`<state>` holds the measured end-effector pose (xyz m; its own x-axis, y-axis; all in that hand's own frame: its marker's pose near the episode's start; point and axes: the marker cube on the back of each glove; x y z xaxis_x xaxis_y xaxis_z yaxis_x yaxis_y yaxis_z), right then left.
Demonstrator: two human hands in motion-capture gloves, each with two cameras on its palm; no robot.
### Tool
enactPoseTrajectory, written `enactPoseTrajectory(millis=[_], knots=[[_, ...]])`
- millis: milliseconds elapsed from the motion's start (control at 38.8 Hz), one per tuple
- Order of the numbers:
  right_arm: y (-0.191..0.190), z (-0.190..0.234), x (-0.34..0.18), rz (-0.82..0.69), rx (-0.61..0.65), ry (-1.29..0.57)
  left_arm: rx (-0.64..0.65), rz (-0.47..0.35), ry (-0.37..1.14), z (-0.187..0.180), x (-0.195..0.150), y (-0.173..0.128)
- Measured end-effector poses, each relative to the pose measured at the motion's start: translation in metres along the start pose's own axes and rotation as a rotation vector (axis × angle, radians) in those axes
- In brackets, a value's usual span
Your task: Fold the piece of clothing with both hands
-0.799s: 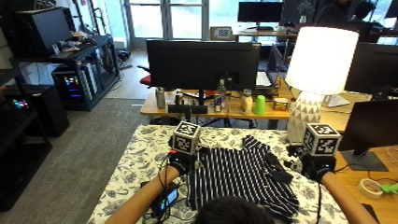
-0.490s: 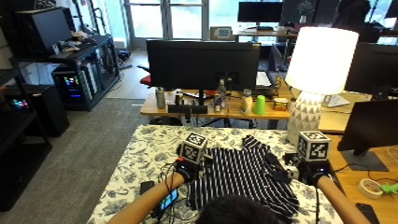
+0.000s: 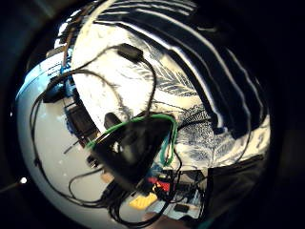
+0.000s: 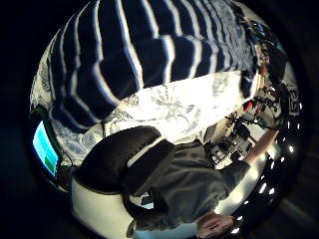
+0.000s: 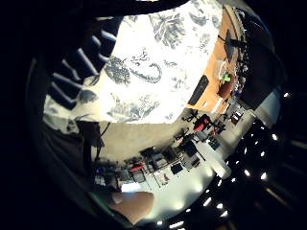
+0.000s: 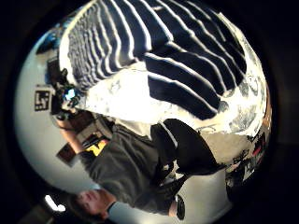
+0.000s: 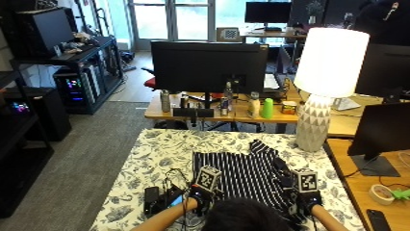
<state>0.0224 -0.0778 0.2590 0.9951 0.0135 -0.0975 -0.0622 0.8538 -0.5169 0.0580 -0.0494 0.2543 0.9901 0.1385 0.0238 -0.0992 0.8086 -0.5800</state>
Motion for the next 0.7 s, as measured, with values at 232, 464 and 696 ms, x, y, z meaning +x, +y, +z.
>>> enactPoseTrajectory(millis=[232,464,696], knots=[[-0.044,0.031,-0.002,-0.051,0.119,0.058,0.233,0.082,-0.03,0.006,0.01,-0.01],[-0.039,0.02,-0.01,-0.065,0.354,0.166,0.401,-0.022,-0.203,0.001,0.007,-0.022],[-0.022,0.01,-0.01,-0.136,0.187,0.173,0.346,0.026,-0.191,-0.004,0.005,0.01]])
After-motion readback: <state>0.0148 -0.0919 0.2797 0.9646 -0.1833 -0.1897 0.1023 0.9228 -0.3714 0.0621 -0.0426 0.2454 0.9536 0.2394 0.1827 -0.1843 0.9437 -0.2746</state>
